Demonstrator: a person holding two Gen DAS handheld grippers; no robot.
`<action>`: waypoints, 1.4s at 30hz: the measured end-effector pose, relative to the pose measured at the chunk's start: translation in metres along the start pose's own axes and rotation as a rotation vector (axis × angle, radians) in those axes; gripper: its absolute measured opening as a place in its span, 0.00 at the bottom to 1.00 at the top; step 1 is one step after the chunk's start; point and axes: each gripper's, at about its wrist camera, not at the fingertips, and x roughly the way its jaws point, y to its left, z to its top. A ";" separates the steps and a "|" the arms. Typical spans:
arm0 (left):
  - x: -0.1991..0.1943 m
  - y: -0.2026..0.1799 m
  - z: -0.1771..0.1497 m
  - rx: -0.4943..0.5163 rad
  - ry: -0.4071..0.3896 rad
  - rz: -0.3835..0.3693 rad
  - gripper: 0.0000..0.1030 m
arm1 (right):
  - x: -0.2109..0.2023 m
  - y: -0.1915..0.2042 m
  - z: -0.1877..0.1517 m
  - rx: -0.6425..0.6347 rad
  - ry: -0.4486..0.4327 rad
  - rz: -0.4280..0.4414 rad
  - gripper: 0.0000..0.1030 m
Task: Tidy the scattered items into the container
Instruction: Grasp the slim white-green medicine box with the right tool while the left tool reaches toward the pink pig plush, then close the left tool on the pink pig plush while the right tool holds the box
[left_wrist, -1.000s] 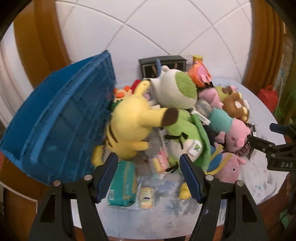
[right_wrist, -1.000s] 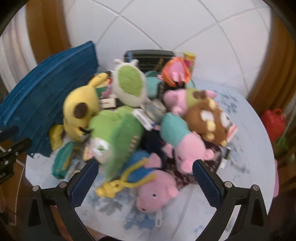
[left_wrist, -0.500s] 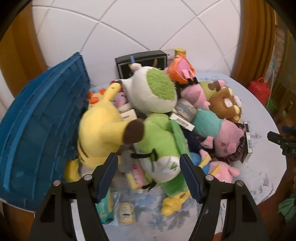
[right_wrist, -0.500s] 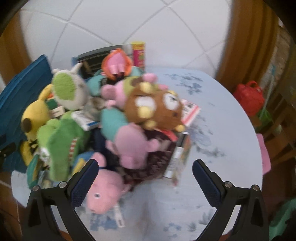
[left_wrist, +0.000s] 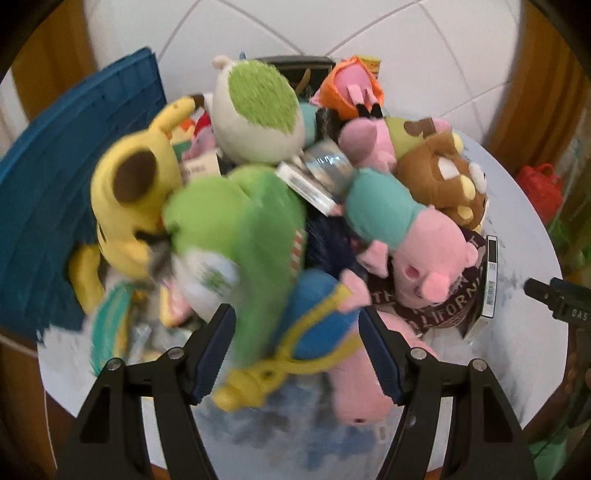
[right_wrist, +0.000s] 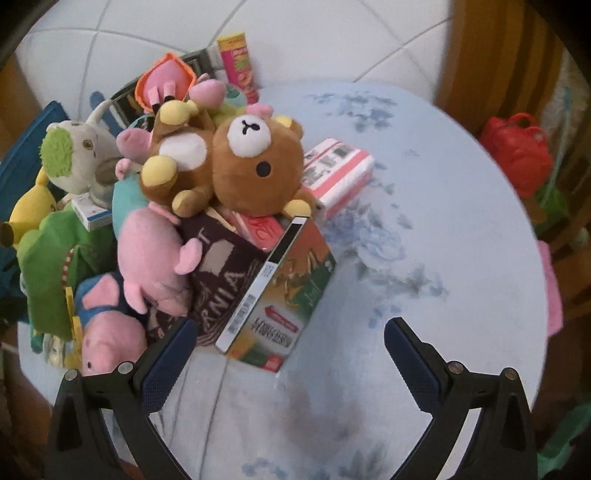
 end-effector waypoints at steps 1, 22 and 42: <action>0.002 -0.005 -0.004 -0.005 0.011 0.011 0.67 | 0.005 -0.002 0.002 -0.008 0.003 0.022 1.00; 0.036 -0.036 -0.025 -0.066 0.101 0.022 0.67 | 0.072 -0.030 -0.021 -0.063 0.180 0.067 0.31; 0.076 -0.099 0.063 -0.133 0.090 -0.046 0.67 | 0.057 -0.053 -0.031 -0.186 0.144 -0.018 0.20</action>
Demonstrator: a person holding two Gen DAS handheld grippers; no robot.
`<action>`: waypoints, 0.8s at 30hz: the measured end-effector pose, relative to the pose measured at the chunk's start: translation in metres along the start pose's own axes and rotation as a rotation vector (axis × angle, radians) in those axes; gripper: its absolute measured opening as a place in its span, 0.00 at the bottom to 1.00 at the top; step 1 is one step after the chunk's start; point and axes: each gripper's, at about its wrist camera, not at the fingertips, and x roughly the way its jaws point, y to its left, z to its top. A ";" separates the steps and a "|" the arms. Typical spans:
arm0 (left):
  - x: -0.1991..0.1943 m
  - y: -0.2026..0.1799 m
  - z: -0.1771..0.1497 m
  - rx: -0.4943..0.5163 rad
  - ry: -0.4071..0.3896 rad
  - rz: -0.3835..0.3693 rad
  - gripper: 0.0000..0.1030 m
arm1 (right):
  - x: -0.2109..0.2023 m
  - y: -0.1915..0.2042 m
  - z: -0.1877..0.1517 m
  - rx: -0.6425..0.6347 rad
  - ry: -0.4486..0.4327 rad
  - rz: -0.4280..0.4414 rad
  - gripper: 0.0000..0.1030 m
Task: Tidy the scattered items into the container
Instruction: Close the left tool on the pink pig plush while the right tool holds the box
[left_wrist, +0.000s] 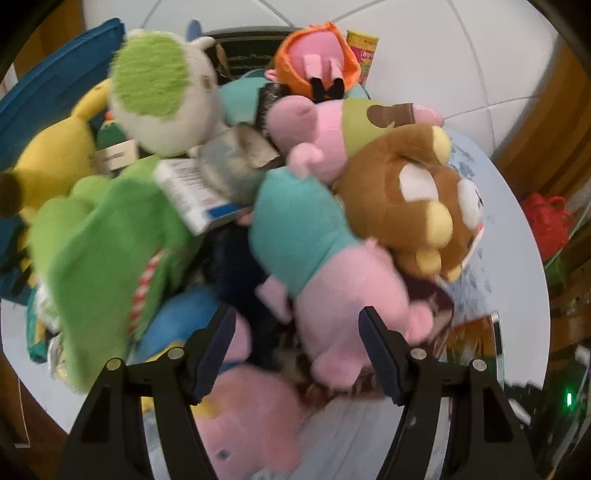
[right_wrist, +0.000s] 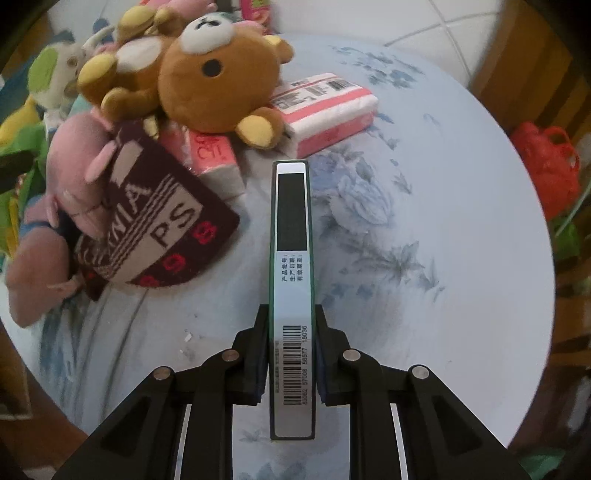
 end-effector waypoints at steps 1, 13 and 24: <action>0.006 -0.005 0.004 0.000 0.008 0.002 0.67 | 0.001 -0.002 0.000 0.006 0.001 0.009 0.20; 0.034 -0.021 0.024 -0.017 -0.024 -0.003 0.94 | 0.027 -0.017 0.002 0.026 0.046 0.077 0.25; 0.018 -0.027 -0.001 0.097 -0.043 -0.010 0.50 | 0.019 -0.028 -0.007 0.047 0.039 0.094 0.21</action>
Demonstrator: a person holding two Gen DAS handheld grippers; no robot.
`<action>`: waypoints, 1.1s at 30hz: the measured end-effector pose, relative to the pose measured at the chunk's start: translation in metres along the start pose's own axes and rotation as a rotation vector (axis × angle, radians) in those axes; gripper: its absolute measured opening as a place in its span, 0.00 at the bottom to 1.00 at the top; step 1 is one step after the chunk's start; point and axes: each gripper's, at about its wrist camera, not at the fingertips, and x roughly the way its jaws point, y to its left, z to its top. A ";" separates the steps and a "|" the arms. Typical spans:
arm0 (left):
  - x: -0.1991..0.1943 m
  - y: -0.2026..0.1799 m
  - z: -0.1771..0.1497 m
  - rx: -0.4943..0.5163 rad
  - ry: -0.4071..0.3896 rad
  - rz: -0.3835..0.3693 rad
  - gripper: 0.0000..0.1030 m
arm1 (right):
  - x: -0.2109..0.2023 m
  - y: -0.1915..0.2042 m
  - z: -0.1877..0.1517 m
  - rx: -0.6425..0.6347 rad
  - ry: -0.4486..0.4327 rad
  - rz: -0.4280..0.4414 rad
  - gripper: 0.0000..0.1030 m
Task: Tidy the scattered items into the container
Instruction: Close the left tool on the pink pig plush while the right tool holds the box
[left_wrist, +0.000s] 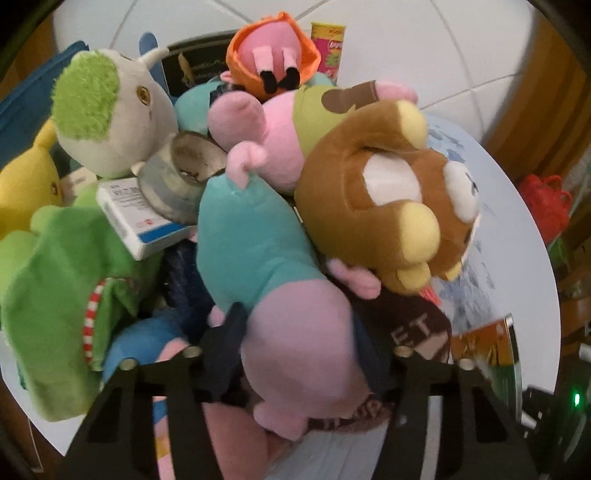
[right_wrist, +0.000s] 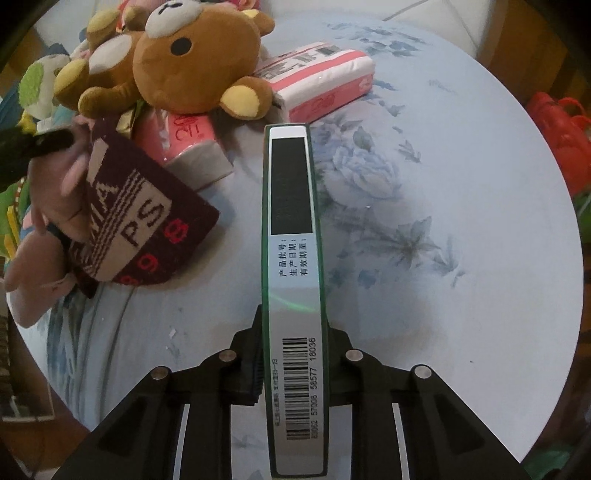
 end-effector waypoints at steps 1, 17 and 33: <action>-0.003 0.002 -0.002 0.001 -0.002 0.001 0.50 | 0.000 -0.001 0.000 0.004 -0.004 0.002 0.21; -0.005 0.007 -0.011 0.039 -0.023 0.005 0.44 | -0.001 0.006 -0.010 0.010 -0.004 -0.016 0.22; -0.036 0.033 -0.050 0.090 -0.055 0.076 0.49 | -0.010 0.012 -0.006 -0.026 -0.020 -0.049 0.20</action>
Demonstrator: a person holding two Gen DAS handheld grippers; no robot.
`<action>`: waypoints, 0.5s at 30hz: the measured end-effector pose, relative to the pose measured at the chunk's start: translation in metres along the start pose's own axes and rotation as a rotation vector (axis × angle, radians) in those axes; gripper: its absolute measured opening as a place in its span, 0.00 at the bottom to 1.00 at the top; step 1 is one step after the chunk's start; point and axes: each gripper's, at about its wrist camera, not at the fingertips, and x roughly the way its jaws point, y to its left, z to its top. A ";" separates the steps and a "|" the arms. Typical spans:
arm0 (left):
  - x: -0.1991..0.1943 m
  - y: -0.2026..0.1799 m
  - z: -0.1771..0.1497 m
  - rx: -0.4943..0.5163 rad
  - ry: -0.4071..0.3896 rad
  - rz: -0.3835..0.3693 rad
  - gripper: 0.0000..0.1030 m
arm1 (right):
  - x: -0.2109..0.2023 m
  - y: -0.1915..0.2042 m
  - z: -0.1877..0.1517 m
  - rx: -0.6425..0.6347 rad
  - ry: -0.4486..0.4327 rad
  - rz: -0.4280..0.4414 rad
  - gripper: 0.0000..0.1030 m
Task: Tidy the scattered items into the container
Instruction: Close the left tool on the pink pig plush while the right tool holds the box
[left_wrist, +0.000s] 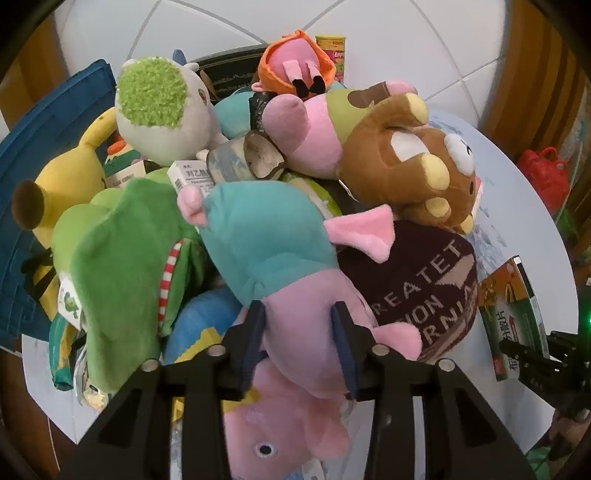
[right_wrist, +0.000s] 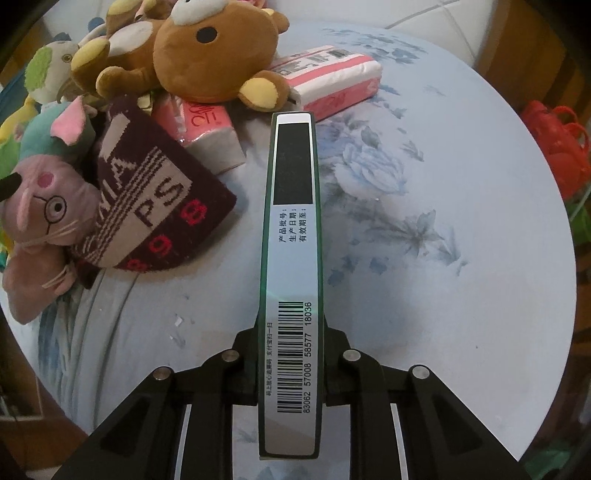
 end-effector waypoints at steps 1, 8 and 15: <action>0.002 0.001 0.001 -0.007 -0.004 0.015 0.57 | 0.000 0.000 0.001 0.000 0.000 0.000 0.20; 0.024 0.007 0.014 -0.104 0.034 -0.019 0.83 | 0.007 -0.004 0.006 0.008 0.009 0.017 0.20; 0.046 -0.008 0.016 -0.102 0.067 -0.003 0.72 | 0.019 -0.005 0.015 0.002 0.029 0.021 0.21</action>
